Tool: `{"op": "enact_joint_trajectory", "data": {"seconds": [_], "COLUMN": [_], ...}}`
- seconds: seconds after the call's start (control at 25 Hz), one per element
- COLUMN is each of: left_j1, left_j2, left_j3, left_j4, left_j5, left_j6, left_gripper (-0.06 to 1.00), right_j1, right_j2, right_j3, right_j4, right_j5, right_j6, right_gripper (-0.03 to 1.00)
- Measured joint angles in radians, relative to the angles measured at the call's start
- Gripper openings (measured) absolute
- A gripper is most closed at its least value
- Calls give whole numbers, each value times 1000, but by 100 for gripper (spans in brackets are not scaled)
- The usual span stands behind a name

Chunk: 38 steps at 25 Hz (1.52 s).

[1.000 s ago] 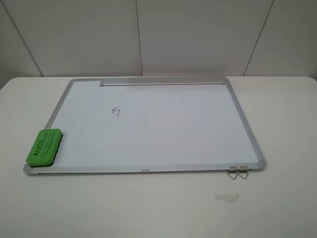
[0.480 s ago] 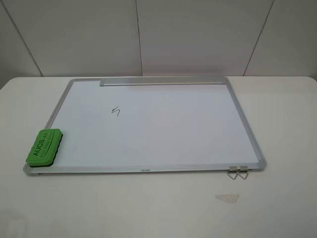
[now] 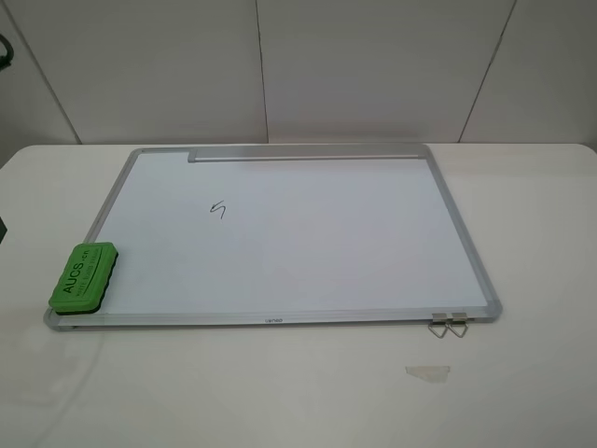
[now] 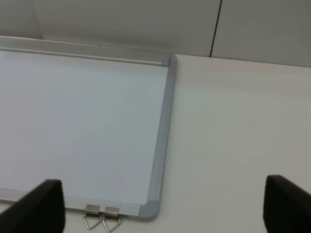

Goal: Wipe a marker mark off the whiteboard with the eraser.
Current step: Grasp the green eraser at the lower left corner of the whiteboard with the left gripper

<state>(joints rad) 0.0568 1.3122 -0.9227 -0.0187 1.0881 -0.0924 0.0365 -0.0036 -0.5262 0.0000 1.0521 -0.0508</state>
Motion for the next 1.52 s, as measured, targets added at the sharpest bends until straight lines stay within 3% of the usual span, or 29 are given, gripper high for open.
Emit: {"op": "enact_joint_trajectory", "data": {"seconds": [0.4, 0.8, 1.52], "left_j1": [-3, -101, -101], "left_j2": [199, 371, 585], "left_j3": [0, 0, -1], "left_j4": [-77, -82, -34], "left_j5": [-165, -347, -432], "left_j6": [32, 17, -74], "left_gripper": [74, 74, 74], "right_j1": [0, 0, 0], "right_j2": [0, 0, 0], "right_j3": [0, 0, 0], "right_j4": [0, 0, 0], "right_j5": [0, 0, 0], "right_j6": [0, 0, 0], "right_gripper": [82, 82, 82]}}
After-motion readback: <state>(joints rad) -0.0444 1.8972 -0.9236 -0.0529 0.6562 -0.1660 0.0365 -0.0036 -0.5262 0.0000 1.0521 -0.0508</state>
